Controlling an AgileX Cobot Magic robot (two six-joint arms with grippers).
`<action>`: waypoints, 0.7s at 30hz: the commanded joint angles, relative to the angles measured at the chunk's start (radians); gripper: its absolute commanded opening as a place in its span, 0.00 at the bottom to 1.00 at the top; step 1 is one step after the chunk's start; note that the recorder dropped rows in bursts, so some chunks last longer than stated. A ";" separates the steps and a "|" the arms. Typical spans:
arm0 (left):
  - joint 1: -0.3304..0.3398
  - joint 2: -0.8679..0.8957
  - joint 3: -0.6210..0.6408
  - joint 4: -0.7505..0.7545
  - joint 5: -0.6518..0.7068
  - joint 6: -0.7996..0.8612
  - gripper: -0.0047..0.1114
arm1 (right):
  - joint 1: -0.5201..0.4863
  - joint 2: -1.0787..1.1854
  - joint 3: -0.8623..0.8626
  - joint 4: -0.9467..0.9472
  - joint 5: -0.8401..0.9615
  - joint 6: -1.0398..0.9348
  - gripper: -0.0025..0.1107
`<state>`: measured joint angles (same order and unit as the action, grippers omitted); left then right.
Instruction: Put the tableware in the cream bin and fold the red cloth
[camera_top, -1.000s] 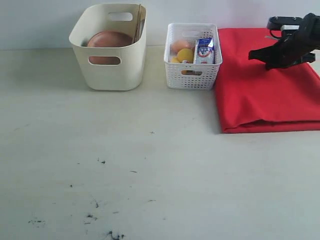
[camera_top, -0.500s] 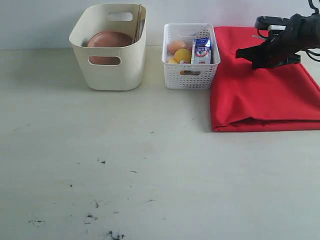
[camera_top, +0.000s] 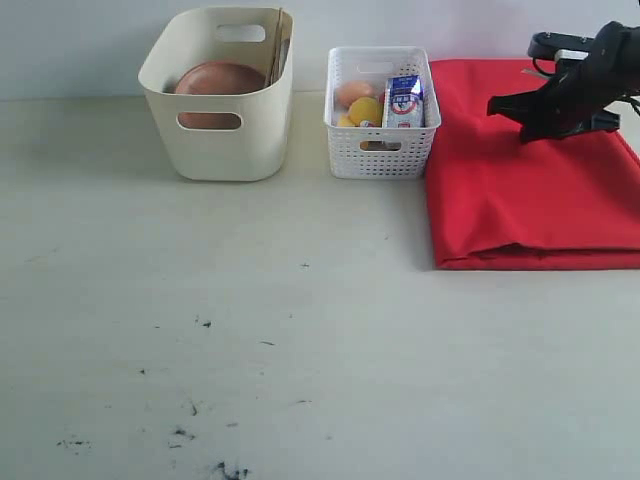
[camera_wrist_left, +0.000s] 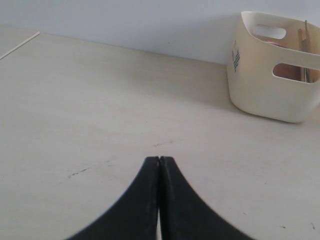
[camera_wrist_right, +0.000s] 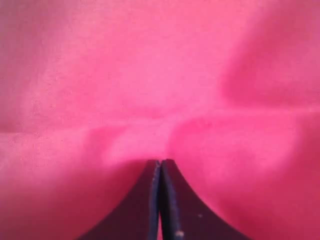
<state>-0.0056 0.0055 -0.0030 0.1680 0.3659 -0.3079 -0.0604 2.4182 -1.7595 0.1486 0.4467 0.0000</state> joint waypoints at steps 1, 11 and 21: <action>-0.006 -0.006 0.003 0.000 -0.004 0.002 0.04 | -0.009 -0.053 0.027 -0.019 0.088 -0.018 0.02; -0.006 -0.006 0.003 0.000 -0.004 0.005 0.04 | -0.009 -0.303 0.027 0.060 0.106 -0.070 0.02; -0.006 -0.006 0.003 0.000 -0.004 0.005 0.04 | -0.009 -0.560 0.027 0.058 0.264 -0.087 0.02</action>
<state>-0.0056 0.0055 -0.0030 0.1680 0.3659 -0.3059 -0.0661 1.9258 -1.7319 0.2063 0.6660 -0.0750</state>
